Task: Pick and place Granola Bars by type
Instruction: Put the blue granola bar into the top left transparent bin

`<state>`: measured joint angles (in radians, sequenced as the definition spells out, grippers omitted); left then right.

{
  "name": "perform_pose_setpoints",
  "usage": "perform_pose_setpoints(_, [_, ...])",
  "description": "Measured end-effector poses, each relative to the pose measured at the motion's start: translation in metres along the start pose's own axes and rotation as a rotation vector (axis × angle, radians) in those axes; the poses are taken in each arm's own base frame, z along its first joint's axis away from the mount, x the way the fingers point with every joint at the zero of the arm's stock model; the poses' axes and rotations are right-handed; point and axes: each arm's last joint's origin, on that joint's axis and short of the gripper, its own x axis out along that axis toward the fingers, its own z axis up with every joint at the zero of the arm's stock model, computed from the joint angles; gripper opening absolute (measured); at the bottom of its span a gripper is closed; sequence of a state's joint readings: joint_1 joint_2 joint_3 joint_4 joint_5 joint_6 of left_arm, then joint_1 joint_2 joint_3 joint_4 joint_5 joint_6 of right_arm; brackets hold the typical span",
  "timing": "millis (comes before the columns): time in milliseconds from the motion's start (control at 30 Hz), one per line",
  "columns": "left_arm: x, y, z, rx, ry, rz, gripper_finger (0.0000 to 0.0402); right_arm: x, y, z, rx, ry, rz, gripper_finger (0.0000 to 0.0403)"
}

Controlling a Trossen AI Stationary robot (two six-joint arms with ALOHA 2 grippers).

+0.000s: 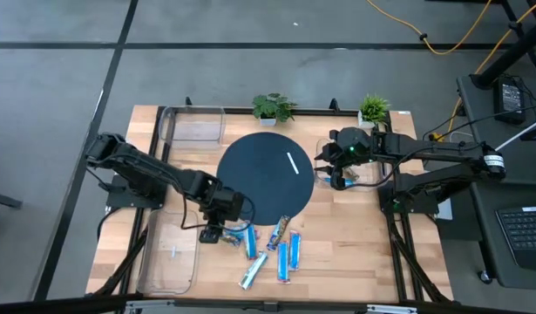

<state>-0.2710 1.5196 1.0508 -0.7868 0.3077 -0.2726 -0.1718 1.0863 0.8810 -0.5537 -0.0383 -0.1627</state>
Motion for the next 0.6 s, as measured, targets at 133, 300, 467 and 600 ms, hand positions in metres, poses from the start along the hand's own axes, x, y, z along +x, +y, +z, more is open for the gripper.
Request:
perform_pose_setpoints(133, [0.013,-0.005,-0.001,0.016,0.038,0.022,0.0225,0.000,0.000,0.000,-0.003,0.002,0.001,0.0162])
perform_pose_setpoints(300, [0.027,-0.006,-0.001,0.011,0.072,0.091,0.0249,0.000,0.000,-0.001,-0.003,0.008,0.002,0.0162])
perform_pose_setpoints(467, [0.040,-0.006,-0.002,0.012,0.116,0.112,0.0255,0.000,0.000,-0.001,-0.003,0.014,0.002,0.0162])
perform_pose_setpoints(600, [0.049,-0.005,-0.002,0.018,0.145,0.126,0.0255,0.000,0.000,-0.002,-0.003,0.016,0.007,0.0162])
